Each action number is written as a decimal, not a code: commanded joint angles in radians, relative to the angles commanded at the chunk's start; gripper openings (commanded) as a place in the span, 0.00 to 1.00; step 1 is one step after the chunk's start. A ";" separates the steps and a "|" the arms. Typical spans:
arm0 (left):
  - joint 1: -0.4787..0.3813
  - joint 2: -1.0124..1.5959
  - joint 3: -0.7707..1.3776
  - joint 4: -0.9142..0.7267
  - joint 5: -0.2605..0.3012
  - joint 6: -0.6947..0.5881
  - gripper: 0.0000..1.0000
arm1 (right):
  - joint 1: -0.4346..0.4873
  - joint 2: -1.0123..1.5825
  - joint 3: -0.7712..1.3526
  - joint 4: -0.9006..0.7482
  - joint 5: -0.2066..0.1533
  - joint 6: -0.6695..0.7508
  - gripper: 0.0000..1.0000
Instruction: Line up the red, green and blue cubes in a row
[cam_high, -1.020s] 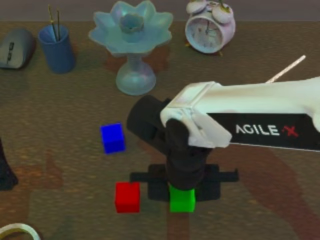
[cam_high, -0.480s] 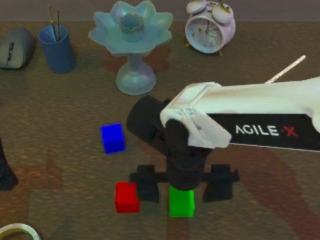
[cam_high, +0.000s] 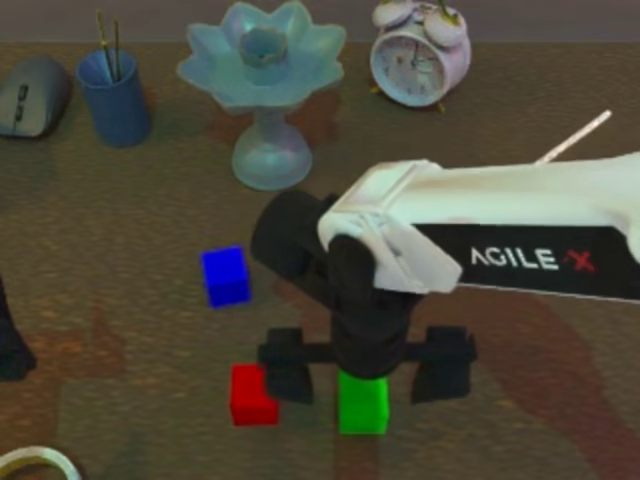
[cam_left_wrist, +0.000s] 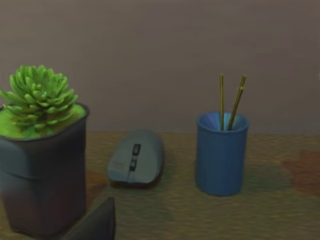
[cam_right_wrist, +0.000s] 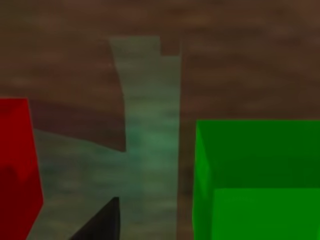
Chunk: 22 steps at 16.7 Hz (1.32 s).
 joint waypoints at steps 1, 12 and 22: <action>0.000 0.000 0.000 0.000 0.000 0.000 1.00 | 0.002 -0.007 0.019 -0.024 0.000 0.000 1.00; 0.000 0.000 0.000 0.000 0.000 0.000 1.00 | 0.001 -0.075 0.150 -0.231 -0.001 0.000 1.00; -0.127 0.547 0.475 -0.316 0.000 -0.187 1.00 | -0.228 -0.641 -0.255 0.034 0.125 -0.270 1.00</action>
